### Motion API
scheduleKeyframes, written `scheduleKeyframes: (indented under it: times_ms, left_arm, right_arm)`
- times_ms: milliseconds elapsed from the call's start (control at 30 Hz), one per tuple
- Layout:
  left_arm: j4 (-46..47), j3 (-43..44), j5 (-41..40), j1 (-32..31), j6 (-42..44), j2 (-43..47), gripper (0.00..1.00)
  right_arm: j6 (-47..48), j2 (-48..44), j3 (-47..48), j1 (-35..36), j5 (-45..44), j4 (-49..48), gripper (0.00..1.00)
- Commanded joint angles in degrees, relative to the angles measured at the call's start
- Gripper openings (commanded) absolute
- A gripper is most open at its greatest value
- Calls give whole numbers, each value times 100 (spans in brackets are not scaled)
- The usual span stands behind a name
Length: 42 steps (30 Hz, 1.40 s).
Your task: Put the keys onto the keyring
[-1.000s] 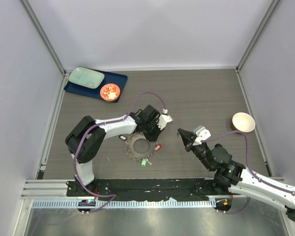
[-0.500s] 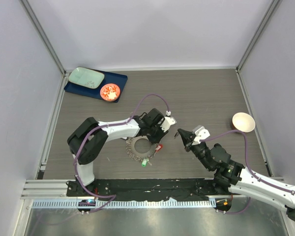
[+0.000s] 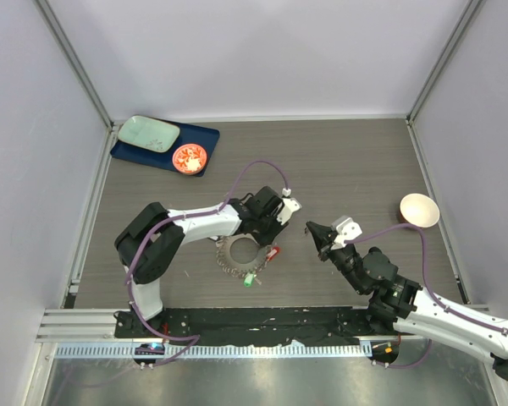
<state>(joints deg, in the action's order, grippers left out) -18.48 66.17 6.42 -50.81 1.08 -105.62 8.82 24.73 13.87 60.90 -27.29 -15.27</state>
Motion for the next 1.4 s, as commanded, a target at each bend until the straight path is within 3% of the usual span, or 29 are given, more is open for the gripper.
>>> scheduleKeyframes:
  times_ms: [0,567,1067,1367]
  left_arm:
    - [-138,229,-307,-70,-266,253,26]
    - [-296,282,-808,-202,-512,402,34]
    - [-314,168,-896,-210,-495,463,34]
    - [564,-438,-1511,-210,-1171,1227,46]
  right_arm:
    - [-91,-21,99,18,-22,-196,1]
    - [-109,146,134,18,110,-214,1]
    - [-117,207,142,9,154,-196,1]
    - [-144,120,125,9,57,-205,1]
